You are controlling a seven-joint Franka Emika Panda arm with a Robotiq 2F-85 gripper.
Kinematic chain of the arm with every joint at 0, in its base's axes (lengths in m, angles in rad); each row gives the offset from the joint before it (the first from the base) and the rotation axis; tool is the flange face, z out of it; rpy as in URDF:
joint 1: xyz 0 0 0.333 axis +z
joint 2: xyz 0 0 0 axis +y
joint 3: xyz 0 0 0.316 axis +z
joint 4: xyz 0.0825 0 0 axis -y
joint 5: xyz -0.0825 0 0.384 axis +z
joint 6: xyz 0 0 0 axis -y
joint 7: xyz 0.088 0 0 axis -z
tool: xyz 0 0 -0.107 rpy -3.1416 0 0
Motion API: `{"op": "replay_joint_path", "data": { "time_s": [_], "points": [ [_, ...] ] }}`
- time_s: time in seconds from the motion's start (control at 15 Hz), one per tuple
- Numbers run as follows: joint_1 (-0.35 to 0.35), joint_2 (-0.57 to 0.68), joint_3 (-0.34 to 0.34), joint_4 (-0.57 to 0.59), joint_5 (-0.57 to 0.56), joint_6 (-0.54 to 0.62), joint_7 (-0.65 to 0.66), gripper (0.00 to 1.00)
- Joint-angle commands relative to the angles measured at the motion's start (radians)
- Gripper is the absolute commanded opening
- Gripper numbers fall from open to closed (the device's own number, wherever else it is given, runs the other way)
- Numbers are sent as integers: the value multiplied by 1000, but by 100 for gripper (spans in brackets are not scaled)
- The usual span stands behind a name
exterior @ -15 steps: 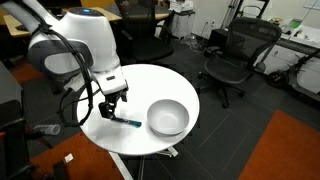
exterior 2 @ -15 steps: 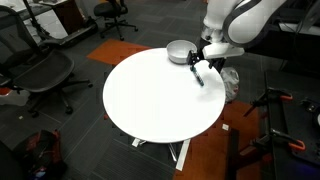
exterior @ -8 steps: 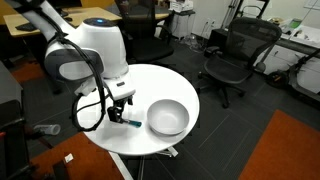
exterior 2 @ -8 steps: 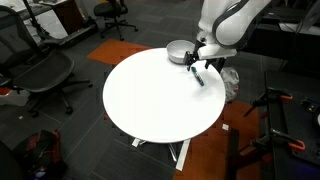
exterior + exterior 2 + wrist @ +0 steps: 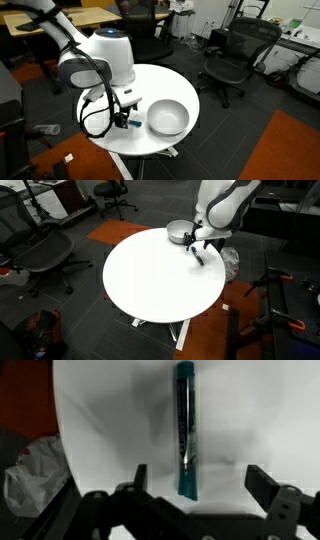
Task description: Put the marker inside the grey bowl
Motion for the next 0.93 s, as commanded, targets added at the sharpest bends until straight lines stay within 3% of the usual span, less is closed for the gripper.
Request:
{"op": "replay_joint_path", "data": {
  "time_s": [0.0, 0.2, 0.27, 0.33, 0.47, 0.87],
  "points": [
    [16, 32, -21, 35, 35, -9, -42, 100],
    [17, 49, -24, 48, 35, -13, -42, 100],
    [16, 53, -21, 51, 36, -13, -45, 95],
    [15, 56, -20, 54, 37, -13, -47, 72],
    [16, 63, -21, 59, 36, -13, -47, 68],
    [21, 72, -24, 66, 35, -15, -44, 22]
  ]
}}
